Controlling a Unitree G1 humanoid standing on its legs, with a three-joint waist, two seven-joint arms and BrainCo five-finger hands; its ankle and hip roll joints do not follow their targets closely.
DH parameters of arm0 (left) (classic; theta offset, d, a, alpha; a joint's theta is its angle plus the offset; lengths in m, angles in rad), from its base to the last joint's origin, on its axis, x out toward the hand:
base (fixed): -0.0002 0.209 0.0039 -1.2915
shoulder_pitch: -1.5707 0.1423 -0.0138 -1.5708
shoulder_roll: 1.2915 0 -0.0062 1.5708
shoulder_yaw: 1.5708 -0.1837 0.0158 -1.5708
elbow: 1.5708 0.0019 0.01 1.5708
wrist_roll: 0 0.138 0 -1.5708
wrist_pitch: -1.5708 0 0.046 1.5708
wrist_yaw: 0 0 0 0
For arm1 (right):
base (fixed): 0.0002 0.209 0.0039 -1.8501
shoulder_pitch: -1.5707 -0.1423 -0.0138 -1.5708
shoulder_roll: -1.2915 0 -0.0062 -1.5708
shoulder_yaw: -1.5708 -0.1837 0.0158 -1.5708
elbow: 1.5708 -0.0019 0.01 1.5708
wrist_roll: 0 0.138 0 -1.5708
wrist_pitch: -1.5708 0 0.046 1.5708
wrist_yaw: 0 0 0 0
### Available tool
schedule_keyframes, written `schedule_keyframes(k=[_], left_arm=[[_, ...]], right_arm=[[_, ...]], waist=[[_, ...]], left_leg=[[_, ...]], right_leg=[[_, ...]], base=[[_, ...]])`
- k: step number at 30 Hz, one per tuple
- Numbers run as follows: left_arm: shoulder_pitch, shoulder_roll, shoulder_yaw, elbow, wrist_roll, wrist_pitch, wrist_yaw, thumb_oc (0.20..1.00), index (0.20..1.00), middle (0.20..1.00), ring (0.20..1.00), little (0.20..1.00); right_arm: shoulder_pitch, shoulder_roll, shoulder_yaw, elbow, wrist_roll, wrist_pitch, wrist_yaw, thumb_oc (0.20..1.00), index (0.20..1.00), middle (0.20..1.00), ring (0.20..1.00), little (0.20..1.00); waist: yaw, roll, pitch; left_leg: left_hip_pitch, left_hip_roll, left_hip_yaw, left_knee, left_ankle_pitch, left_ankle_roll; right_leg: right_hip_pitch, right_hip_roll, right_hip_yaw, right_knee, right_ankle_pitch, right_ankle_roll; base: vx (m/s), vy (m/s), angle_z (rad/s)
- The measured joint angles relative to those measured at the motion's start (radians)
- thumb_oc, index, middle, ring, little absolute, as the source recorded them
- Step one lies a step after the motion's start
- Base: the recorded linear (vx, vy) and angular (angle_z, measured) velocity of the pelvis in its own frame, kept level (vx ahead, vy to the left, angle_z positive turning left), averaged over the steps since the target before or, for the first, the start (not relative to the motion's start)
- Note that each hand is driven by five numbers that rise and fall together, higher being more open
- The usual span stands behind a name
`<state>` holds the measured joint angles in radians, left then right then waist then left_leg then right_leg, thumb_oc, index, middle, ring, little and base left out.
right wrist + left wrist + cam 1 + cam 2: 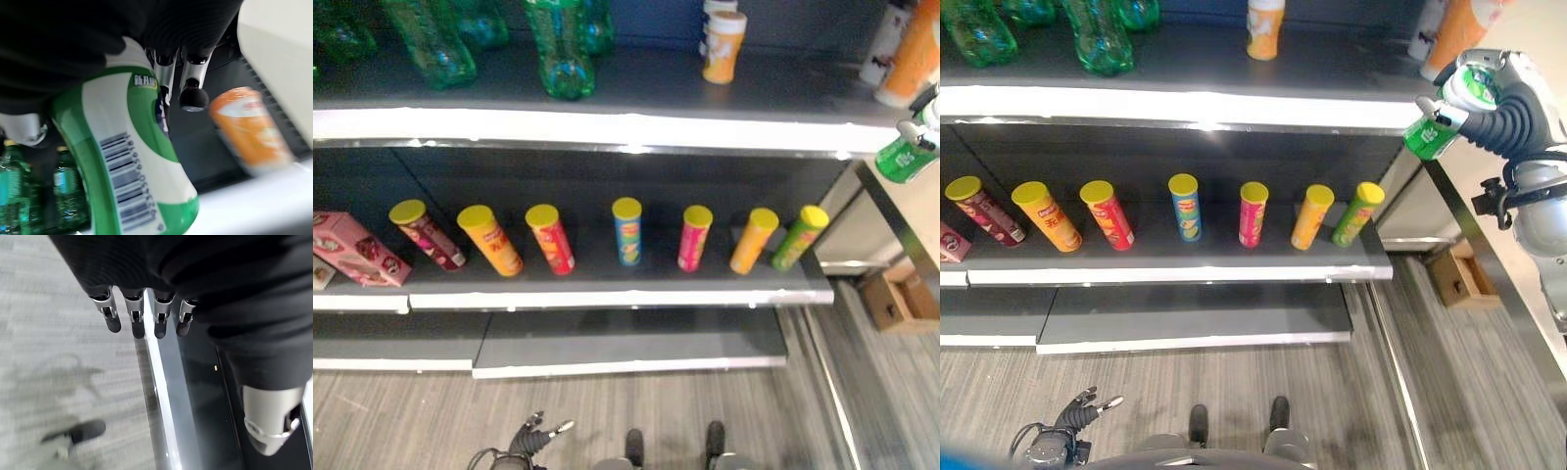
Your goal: Put the goods on the table back onto the shelves and tidy them up.
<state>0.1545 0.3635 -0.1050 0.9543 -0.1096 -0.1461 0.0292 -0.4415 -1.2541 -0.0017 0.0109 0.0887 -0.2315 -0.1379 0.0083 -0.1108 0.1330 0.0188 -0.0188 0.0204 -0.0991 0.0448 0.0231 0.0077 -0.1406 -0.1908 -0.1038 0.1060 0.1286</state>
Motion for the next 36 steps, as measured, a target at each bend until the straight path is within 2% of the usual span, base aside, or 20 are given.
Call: schedule_keyframes(k=[1, 2, 5, 6, 7, 9, 14, 16, 18, 19, 21, 27, 34, 36], left_arm=[[0.008, 0.000, -0.008, 0.001, -0.002, 0.000, 0.000, 1.000, 1.000, 1.000, 1.000, 1.000], [0.021, -0.009, -0.013, 0.005, -0.004, 0.002, -0.001, 1.000, 1.000, 1.000, 1.000, 1.000], [0.016, -0.012, -0.039, 0.002, -0.004, -0.002, -0.001, 1.000, 1.000, 1.000, 1.000, 1.000], [0.011, -0.013, -0.050, 0.006, -0.005, -0.002, -0.001, 1.000, 1.000, 1.000, 1.000, 1.000], [-0.006, -0.013, -0.054, 0.012, -0.006, -0.005, -0.002, 1.000, 1.000, 1.000, 1.000, 1.000], [-0.016, -0.013, -0.055, 0.043, -0.007, -0.003, 0.002, 1.000, 1.000, 1.000, 1.000, 1.000], [-0.027, -0.010, -0.055, 0.045, -0.043, -0.005, 0.007, 1.000, 1.000, 1.000, 1.000, 1.000], [-0.020, -0.010, -0.056, 0.046, -0.044, -0.004, 0.008, 1.000, 1.000, 1.000, 1.000, 1.000], [-0.015, -0.012, -0.084, 0.041, -0.045, -0.005, 0.008, 1.000, 1.000, 1.000, 1.000, 1.000], [-0.021, -0.012, -0.087, 0.040, -0.045, -0.006, 0.008, 1.000, 1.000, 1.000, 1.000, 1.000], [-0.029, -0.012, -0.087, 0.041, -0.045, -0.005, 0.009, 1.000, 1.000, 1.000, 1.000, 1.000], [-0.031, -0.013, -0.094, 0.042, -0.046, -0.006, 0.009, 1.000, 1.000, 1.000, 1.000, 1.000], [-0.022, -0.014, -0.095, 0.085, -0.045, -0.005, 0.007, 1.000, 1.000, 1.000, 1.000, 1.000], [-0.021, -0.014, -0.095, 0.084, -0.045, -0.005, 0.007, 1.000, 1.000, 1.000, 1.000, 1.000]], right_arm=[[-0.044, -0.015, 0.027, 0.010, 0.001, 0.001, 0.008, 0.200, 0.200, 0.200, 0.200, 0.200], [-0.170, -0.037, 0.115, 0.046, 0.017, -0.002, 0.019, 0.200, 0.200, 0.200, 0.200, 0.200], [-0.331, -0.050, 0.223, 0.139, 0.054, -0.020, 0.040, 0.200, 0.200, 0.200, 0.200, 0.200], [-0.395, -0.050, 0.292, 0.181, 0.080, -0.025, 0.047, 0.200, 0.200, 0.200, 0.200, 0.200], [-0.518, -0.070, 0.437, 0.269, 0.089, -0.017, 0.065, 0.200, 0.200, 0.200, 0.200, 0.200], [-0.699, -0.030, 0.650, 0.364, 0.115, -0.014, 0.091, 0.200, 0.200, 0.200, 0.200, 0.200], [-0.741, 0.051, 0.717, 0.400, 0.156, -0.007, 0.147, 0.200, 0.200, 0.200, 0.200, 0.200], [-0.740, 0.087, 0.716, 0.401, 0.156, 0.002, 0.150, 0.200, 0.200, 0.200, 0.200, 0.200], [-0.743, 0.168, 0.718, 0.485, 0.158, 0.010, 0.163, 0.200, 0.200, 0.200, 0.200, 0.200], [-0.744, 0.177, 0.718, 0.510, 0.158, 0.013, 0.168, 0.200, 0.200, 0.200, 0.200, 0.200], [-0.744, 0.180, 0.727, 0.572, 0.164, 0.020, 0.176, 0.200, 0.200, 0.200, 0.200, 0.200], [-0.789, 0.171, 0.757, 0.762, 0.198, 0.057, 0.213, 0.200, 0.200, 0.200, 0.200, 0.200], [-0.797, 0.182, 0.757, 0.776, 0.206, 0.061, 0.234, 0.200, 0.200, 0.200, 0.200, 0.200], [-0.797, 0.184, 0.757, 0.776, 0.206, 0.064, 0.236, 0.200, 0.200, 0.200, 0.200, 0.200]], waist=[[0.010, -0.003, -0.001], [0.020, -0.006, -0.003], [0.037, -0.008, -0.004], [0.038, -0.008, -0.004], [0.053, -0.011, -0.007], [0.051, -0.011, -0.012], [0.082, -0.031, -0.030], [0.082, -0.027, -0.033], [0.084, -0.011, -0.043], [0.090, -0.008, -0.045], [0.108, -0.002, -0.049], [0.109, 0.000, -0.054], [0.112, 0.000, -0.054], [0.125, 0.001, -0.055]], left_leg=[[0.000, 0.013, -0.007, 0.001, 0.005, -0.015], [0.002, 0.037, -0.017, 0.005, 0.010, -0.031], [0.001, 0.056, -0.044, 0.005, 0.015, -0.046], [0.004, 0.060, -0.053, 0.005, 0.014, -0.050], [0.004, 0.064, -0.065, 0.005, 0.015, -0.057], [0.006, 0.067, -0.067, 0.003, 0.010, -0.065], [0.002, 0.064, -0.092, 0.005, 0.018, -0.070], [0.002, 0.062, -0.097, 0.005, 0.018, -0.070], [0.004, 0.057, -0.114, 0.005, 0.020, -0.068], [0.003, 0.056, -0.115, 0.005, 0.020, -0.068], [0.003, 0.055, -0.116, 0.005, 0.020, -0.068], [-0.005, 0.049, -0.135, 0.001, 0.021, -0.067], [-0.007, 0.046, -0.146, 0.005, 0.023, -0.065], [-0.008, 0.046, -0.148, 0.005, 0.024, -0.066]], right_leg=[[0.004, 0.013, -0.010, 0.000, -0.004, -0.010], [0.013, 0.037, -0.026, 0.000, -0.004, -0.021], [0.026, 0.058, -0.058, 0.000, -0.015, -0.039], [0.034, 0.061, -0.068, 0.000, -0.019, -0.045], [0.042, 0.065, -0.082, 0.000, -0.027, -0.047], [0.049, 0.067, -0.083, -0.001, -0.029, -0.047], [0.053, 0.066, -0.106, 0.000, -0.035, -0.056], [0.055, 0.064, -0.112, 0.000, -0.035, -0.057], [0.066, 0.059, -0.129, -0.001, -0.036, -0.056], [0.065, 0.059, -0.130, -0.001, -0.036, -0.056], [0.066, 0.058, -0.131, 0.000, -0.036, -0.056], [0.070, 0.053, -0.151, 0.000, -0.040, -0.050], [0.070, 0.052, -0.165, -0.001, -0.042, -0.048], [0.070, 0.051, -0.166, 0.000, -0.042, -0.048]], base=[[0.05, -0.239, 0.38], [0.02, -0.133, 0.24], [0.01, -0.111, 0.29], [-0.01, -0.093, 0.32], [-0.01, -0.080, 0.21], [0.00, -0.082, 0.10], [0.01, -0.041, 0.14], [-0.01, -0.018, 0.11], [-0.01, -0.003, 0.21], [0.00, 0.003, 0.15], [0.00, 0.001, 0.02], [0.01, -0.001, 0.07], [0.00, 0.000, 0.05], [0.00, 0.001, 0.02]])
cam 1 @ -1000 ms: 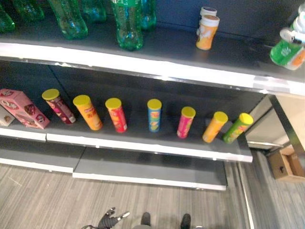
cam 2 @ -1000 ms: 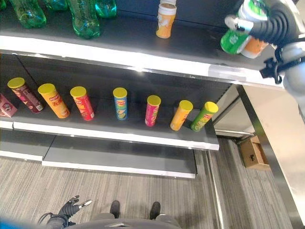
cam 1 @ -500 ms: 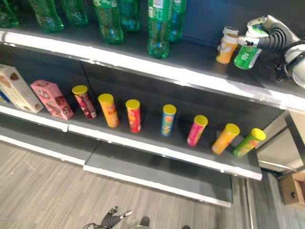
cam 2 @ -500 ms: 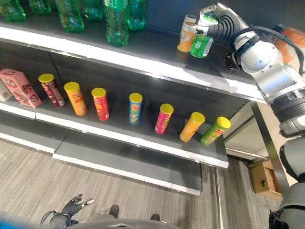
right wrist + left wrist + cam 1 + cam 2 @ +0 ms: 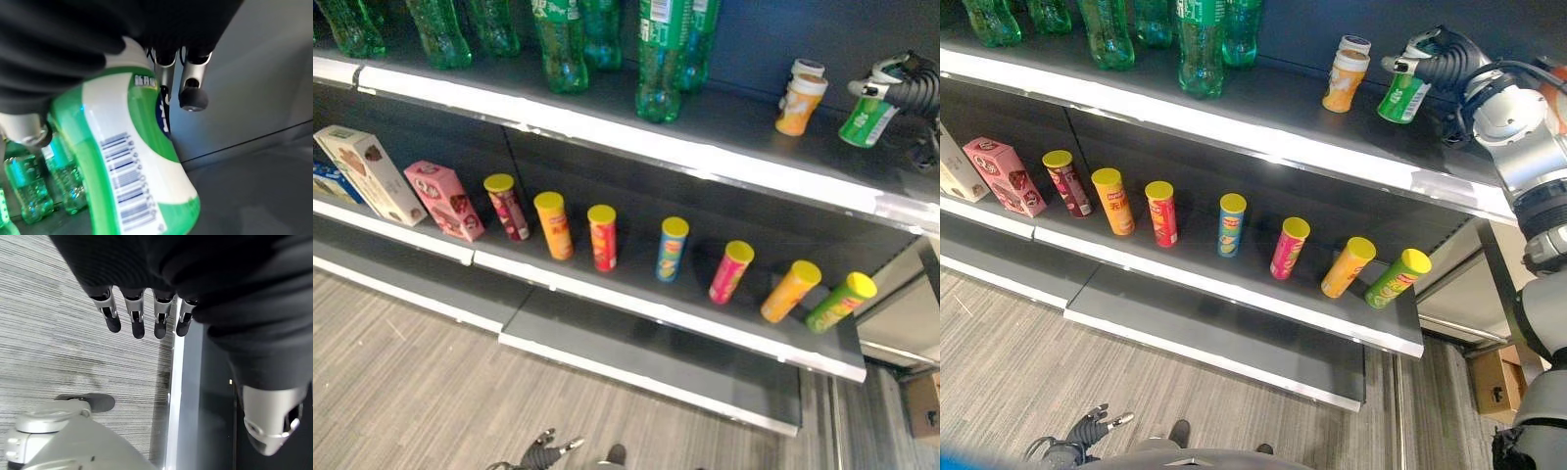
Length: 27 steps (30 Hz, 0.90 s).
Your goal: Put the goods on the table back onto the shelves and tidy them up.
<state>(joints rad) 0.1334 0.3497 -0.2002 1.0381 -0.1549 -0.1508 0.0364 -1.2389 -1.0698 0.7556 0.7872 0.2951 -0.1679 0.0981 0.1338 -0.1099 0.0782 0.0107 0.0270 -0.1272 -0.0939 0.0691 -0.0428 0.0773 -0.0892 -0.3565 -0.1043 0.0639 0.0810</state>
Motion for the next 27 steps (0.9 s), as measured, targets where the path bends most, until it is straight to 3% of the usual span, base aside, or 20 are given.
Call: schedule_keyframes(k=[27], left_arm=[[-0.010, -0.001, -0.016, 0.017, 0.000, -0.003, 0.001, 1.000, 1.000, 1.000, 1.000, 1.000]], right_arm=[[0.009, 0.107, -0.029, 0.009, -0.021, 0.027, -0.004, 0.200, 0.200, 0.200, 0.200, 0.200]], waist=[[0.013, -0.001, -0.001]], left_leg=[[-0.011, -0.003, -0.028, 0.000, 0.006, -0.002]], right_leg=[[0.003, -0.001, -0.027, 0.000, -0.005, -0.001]], base=[[0.00, 0.000, 0.03]])
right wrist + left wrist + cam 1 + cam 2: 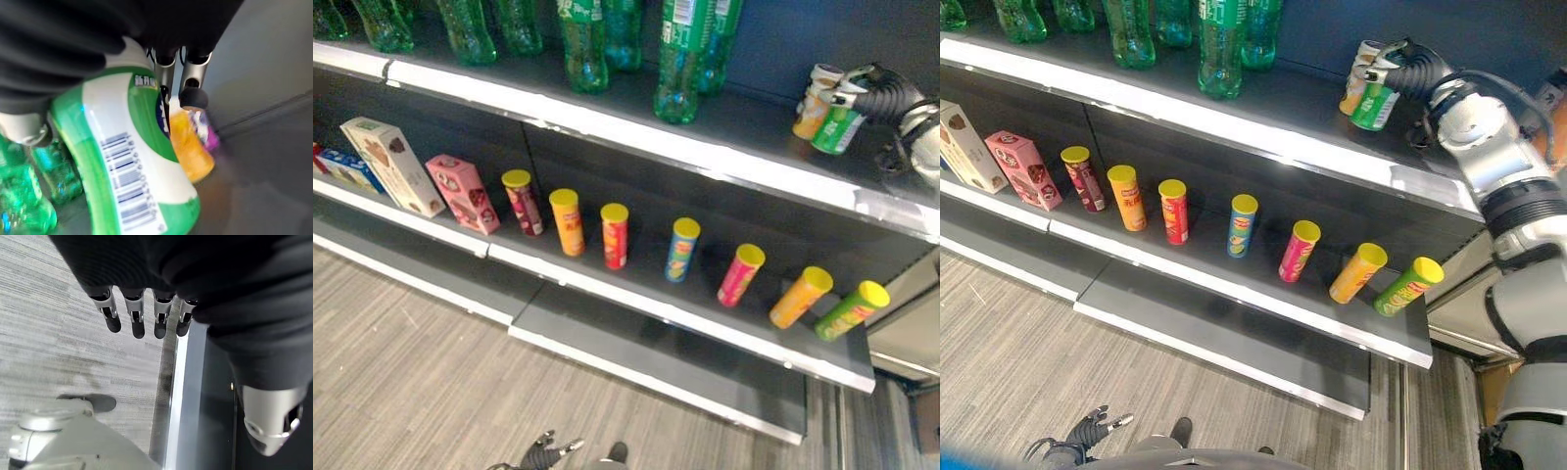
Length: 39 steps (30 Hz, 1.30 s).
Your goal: Put the goods on the table back onto the shelves and tidy them up.
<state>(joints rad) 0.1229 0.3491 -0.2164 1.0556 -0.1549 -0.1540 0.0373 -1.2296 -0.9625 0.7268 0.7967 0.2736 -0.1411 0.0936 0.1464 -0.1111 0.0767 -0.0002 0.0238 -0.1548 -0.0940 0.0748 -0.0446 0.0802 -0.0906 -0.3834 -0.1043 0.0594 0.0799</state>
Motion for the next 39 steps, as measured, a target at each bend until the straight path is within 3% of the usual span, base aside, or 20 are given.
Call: schedule_keyframes(k=[12, 19, 39], left_arm=[[0.000, 0.001, -0.001, 0.005, 0.000, 0.004, -0.001, 1.000, 1.000, 1.000, 1.000, 1.000], [-0.014, 0.001, 0.006, 0.008, 0.000, 0.005, 0.000, 1.000, 1.000, 1.000, 1.000, 1.000], [-0.007, 0.001, 0.006, 0.008, 0.000, 0.005, 0.000, 1.000, 1.000, 1.000, 1.000, 1.000]], right_arm=[[0.000, 0.000, 0.000, 0.007, -0.079, 0.008, -0.021, 0.200, 0.200, 0.200, 0.200, 0.200], [0.000, 0.063, -0.002, 0.010, -0.155, 0.028, -0.053, 0.200, 0.200, 0.200, 0.200, 0.200], [0.000, 0.079, -0.011, 0.044, -0.198, 0.034, -0.065, 0.200, 0.200, 0.200, 0.200, 0.200]], waist=[[0.001, 0.010, -0.001], [-0.001, 0.030, -0.011], [0.002, 0.029, -0.014]], left_leg=[[-0.005, -0.002, -0.014, 0.000, 0.000, 0.000], [-0.002, -0.001, -0.013, 0.000, 0.000, -0.001], [0.002, -0.002, -0.020, 0.000, -0.001, -0.001]], right_leg=[[0.000, -0.001, -0.013, 0.000, -0.005, 0.000], [0.003, 0.000, -0.013, 0.000, -0.005, -0.001], [0.012, 0.000, -0.021, 0.000, -0.008, 0.001]], base=[[0.00, 0.003, 0.02], [0.00, 0.000, 0.00], [0.00, 0.000, 0.01]])
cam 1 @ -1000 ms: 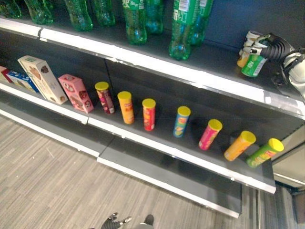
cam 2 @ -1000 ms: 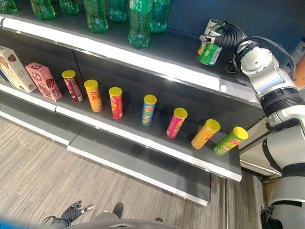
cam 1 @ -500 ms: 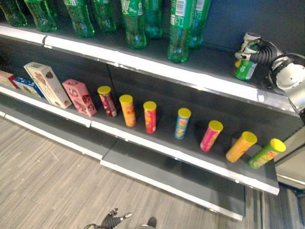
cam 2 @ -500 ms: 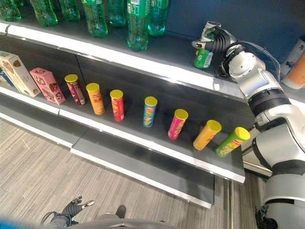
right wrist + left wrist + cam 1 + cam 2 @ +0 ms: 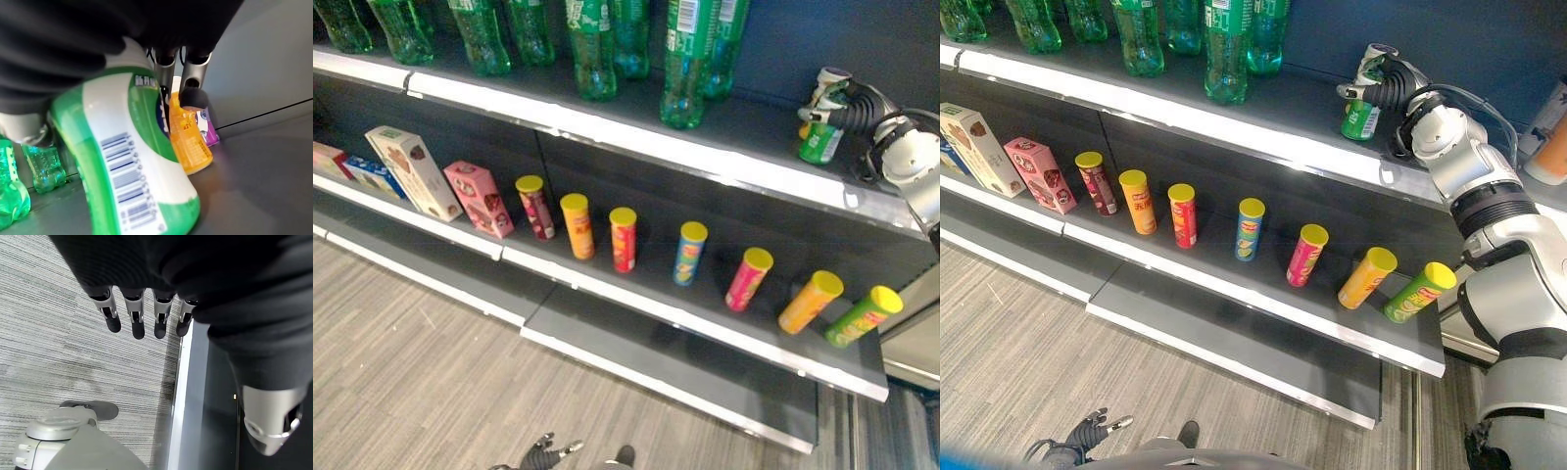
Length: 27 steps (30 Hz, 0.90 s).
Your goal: Put the goods on the table back onto the shelves and tidy them up.
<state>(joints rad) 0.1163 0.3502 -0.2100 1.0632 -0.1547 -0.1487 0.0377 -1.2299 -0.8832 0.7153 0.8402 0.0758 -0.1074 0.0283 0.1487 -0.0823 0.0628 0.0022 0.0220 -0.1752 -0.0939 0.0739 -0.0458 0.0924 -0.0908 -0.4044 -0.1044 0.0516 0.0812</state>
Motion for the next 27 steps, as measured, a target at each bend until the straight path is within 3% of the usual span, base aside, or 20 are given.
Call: schedule_keyframes(k=[25, 26, 27], left_arm=[[-0.011, 0.001, 0.000, 0.000, 0.000, 0.005, 0.000, 1.000, 1.000, 1.000, 1.000, 1.000], [-0.011, 0.001, 0.000, 0.000, 0.000, 0.005, 0.000, 1.000, 1.000, 1.000, 1.000, 1.000], [-0.011, 0.001, 0.000, 0.000, 0.000, 0.005, 0.000, 1.000, 1.000, 1.000, 1.000, 1.000]], right_arm=[[0.000, 0.032, -0.003, -0.004, 0.001, 0.010, -0.004, 0.200, 0.200, 0.200, 0.200, 0.200], [0.000, 0.033, -0.003, -0.004, 0.001, 0.010, -0.005, 1.000, 1.000, 1.000, 1.000, 1.000], [0.000, 0.034, -0.003, -0.004, 0.001, 0.010, -0.006, 1.000, 1.000, 1.000, 1.000, 1.000]], waist=[[-0.006, -0.006, -0.004], [-0.006, -0.006, -0.004], [-0.006, -0.006, -0.004]], left_leg=[[0.003, 0.001, 0.006, 0.000, 0.000, 0.000], [0.003, 0.001, 0.007, 0.000, 0.000, 0.000], [0.003, 0.001, 0.008, 0.000, 0.000, 0.000]], right_leg=[[-0.001, 0.000, 0.007, 0.000, 0.000, 0.000], [-0.001, 0.000, 0.008, 0.000, 0.000, 0.000], [-0.001, 0.000, 0.008, 0.000, 0.000, 0.000]], base=[[0.00, 0.000, 0.00], [0.00, 0.000, 0.00], [0.00, 0.000, 0.00]])
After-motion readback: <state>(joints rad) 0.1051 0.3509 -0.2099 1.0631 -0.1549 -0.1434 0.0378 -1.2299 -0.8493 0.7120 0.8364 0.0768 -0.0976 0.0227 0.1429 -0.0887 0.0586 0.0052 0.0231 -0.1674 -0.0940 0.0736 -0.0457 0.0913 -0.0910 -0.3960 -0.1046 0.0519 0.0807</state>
